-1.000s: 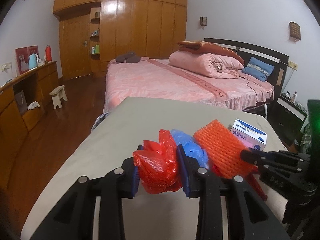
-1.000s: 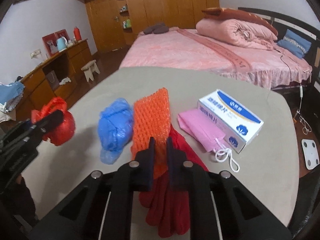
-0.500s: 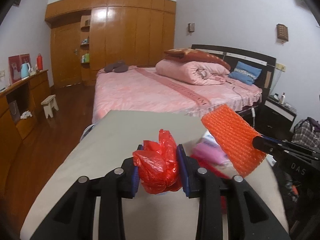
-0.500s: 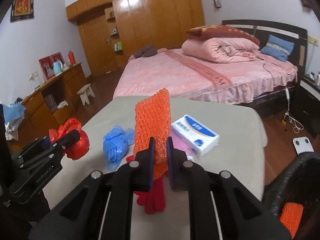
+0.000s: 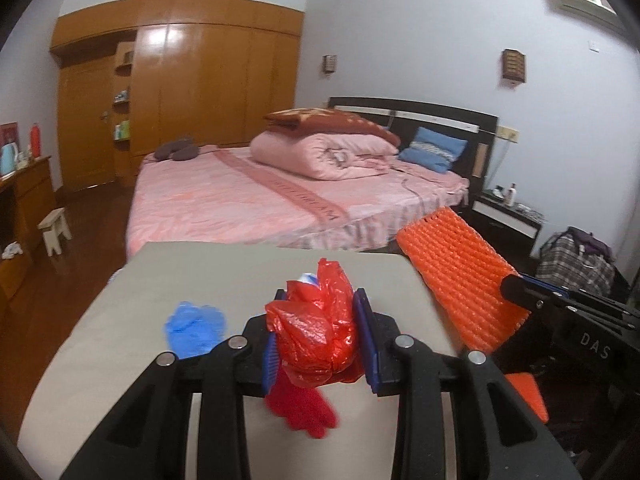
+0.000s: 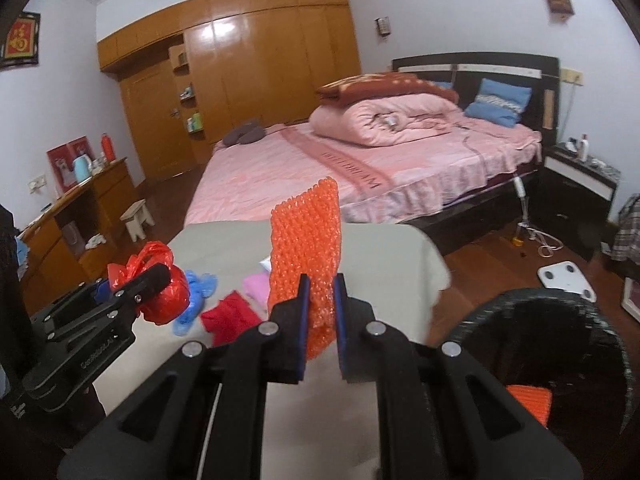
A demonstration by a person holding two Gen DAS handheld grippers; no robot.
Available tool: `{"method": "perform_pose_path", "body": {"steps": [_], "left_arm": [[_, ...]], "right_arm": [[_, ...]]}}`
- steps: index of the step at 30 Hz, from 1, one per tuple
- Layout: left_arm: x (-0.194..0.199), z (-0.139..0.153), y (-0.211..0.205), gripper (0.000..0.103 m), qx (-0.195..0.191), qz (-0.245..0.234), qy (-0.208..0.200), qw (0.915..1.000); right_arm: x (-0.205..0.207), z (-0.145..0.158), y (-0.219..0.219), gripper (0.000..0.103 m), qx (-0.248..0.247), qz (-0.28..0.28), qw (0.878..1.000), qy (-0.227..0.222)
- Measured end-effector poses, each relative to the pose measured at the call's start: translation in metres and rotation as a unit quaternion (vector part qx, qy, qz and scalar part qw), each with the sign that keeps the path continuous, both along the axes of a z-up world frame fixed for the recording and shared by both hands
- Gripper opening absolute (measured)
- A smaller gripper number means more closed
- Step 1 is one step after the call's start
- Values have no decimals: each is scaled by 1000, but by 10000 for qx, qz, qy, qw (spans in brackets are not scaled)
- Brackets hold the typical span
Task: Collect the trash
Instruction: 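Carry the red bag and orange mesh over the bin and release both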
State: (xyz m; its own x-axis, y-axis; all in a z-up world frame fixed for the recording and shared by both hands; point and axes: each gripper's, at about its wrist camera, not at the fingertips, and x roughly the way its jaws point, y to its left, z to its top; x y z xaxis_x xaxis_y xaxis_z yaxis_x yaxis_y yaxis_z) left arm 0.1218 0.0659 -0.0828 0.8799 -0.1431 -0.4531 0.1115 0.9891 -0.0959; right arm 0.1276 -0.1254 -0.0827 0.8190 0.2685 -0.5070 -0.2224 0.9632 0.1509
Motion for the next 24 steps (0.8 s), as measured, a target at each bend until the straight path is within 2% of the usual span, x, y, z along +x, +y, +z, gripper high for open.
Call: {"method": "perform_pose_path", "body": {"steps": [12,24], "left_arm": [[-9,8,-87,33,-78,-893,-57,9960],[-11,1,-176,33,7,-1799,32,9837]], "right_arm": [[-49,-8,-92,11,-104,-927,9956,-14],[-86,-35,-167,11,-238,-1749,9841,221]]}}
